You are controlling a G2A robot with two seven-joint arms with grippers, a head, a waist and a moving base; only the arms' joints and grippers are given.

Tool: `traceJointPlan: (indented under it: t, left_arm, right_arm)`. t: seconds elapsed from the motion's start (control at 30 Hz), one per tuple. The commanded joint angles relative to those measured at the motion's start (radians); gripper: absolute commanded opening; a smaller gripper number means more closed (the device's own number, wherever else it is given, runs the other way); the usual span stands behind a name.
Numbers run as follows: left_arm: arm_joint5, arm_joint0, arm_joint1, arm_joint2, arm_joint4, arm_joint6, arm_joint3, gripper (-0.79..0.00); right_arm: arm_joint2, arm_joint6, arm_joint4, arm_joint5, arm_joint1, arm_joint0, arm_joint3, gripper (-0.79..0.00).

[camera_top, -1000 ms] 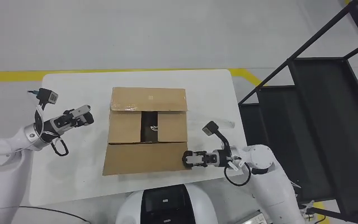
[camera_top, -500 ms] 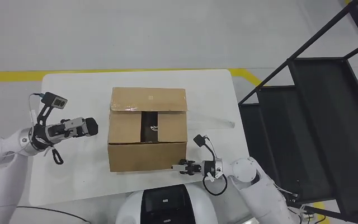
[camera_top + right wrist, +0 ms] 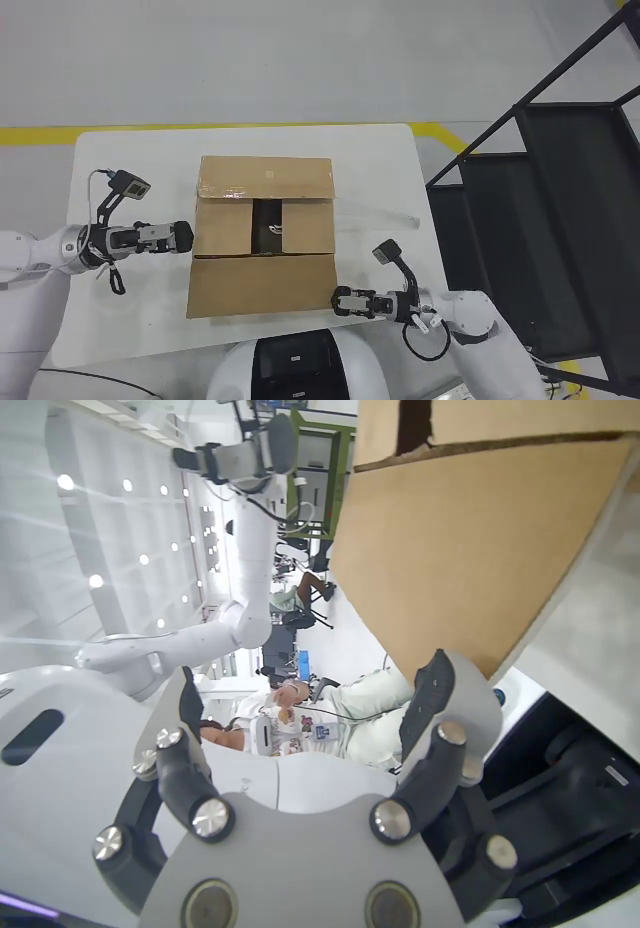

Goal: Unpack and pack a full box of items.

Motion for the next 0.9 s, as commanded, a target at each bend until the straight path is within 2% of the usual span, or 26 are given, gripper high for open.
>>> traceJointPlan:
  t: [0.0,0.33,0.47,0.67,0.87]
  left_arm:
    - [-0.007,-0.018,-0.006,0.034,0.044,0.046,0.035,0.000]
    - [-0.057,-0.114,-0.037,0.129,0.022,0.137,0.188,0.000]
    - [-0.080,-0.162,-0.049,0.156,0.066,0.225,0.248,0.000]
    - [-0.082,-0.222,-0.066,0.190,0.028,0.221,0.321,0.000]
    - [-0.075,-0.279,-0.087,0.218,-0.081,0.160,0.375,0.000]
  right_arm:
    - [0.036,0.030,0.078,-0.002,0.006,-0.015,-0.017,0.000]
    - [0.154,0.142,0.352,0.012,0.027,-0.041,0.002,0.000]
    - [0.187,0.147,0.397,0.007,0.031,-0.046,0.011,0.000]
    - [0.240,0.137,0.454,0.003,0.037,-0.051,0.046,0.000]
    - [0.260,0.133,0.490,0.008,0.040,-0.043,0.071,0.000]
